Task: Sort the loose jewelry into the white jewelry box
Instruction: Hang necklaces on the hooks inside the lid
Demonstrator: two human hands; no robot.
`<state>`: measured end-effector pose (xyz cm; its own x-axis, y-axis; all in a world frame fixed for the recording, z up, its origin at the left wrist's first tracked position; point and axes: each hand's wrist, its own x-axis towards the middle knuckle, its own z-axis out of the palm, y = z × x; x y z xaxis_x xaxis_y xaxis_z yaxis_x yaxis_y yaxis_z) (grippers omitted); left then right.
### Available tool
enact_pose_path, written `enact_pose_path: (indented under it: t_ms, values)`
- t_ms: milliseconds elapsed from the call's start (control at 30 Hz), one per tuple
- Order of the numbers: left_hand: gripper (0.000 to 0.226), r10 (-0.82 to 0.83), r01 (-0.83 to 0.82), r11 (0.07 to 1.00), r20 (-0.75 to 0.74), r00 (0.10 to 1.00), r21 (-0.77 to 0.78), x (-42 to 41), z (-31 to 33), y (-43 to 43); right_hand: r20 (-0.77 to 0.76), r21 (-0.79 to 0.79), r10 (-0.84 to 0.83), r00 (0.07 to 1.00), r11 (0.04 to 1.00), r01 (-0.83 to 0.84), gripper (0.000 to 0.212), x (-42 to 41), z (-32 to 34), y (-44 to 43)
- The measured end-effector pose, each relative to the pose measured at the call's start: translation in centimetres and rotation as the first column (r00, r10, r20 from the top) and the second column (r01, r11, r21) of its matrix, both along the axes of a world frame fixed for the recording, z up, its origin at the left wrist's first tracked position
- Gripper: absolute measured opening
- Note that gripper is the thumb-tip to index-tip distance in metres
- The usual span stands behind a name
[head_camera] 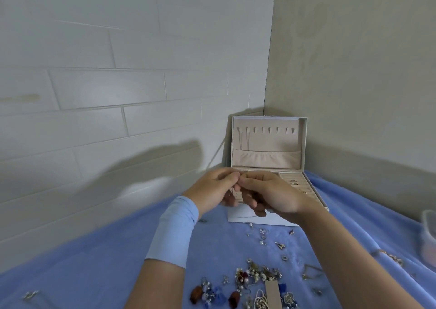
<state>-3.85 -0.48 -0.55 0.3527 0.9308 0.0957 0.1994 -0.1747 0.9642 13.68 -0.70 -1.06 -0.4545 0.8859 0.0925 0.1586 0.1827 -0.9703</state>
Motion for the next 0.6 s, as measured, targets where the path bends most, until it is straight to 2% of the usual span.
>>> enact_pose_path:
  t_ms: [167,233,367,433,500,600]
  values:
    - [0.03,-0.011,0.022,0.999,-0.227,0.974,0.045,-0.3,2.1,0.8,0.022,0.019,-0.047,0.999,0.999,0.046,0.025,1.1,1.7,0.4]
    - [0.031,0.027,0.001,0.995,-0.27,0.963,0.102,-0.3,3.7,1.4,0.015,0.04,-0.056,0.998,0.998,0.055,0.023,1.7,2.8,1.1]
    - [0.024,0.058,-0.003,0.98,-0.271,0.961,0.2,0.4,6.7,3.2,0.029,0.089,-0.12,0.992,0.989,0.117,0.024,3.0,5.3,2.5]
    - [0.024,0.085,-0.036,0.973,-0.207,0.975,0.227,0.8,7.9,4.7,0.02,0.126,-0.178,0.984,0.977,0.174,0.02,3.9,6.7,3.4]
    - [0.024,0.106,-0.077,0.974,-0.129,0.986,0.212,1.5,8.5,6.3,0.005,0.163,-0.267,0.964,0.951,0.263,0.021,4.5,7.8,4.7]
    - [0.024,0.1,-0.081,0.984,-0.114,0.988,0.158,2.8,8.7,8.8,0.004,0.22,-0.422,0.907,0.885,0.411,0.02,4.9,8.3,7.3]
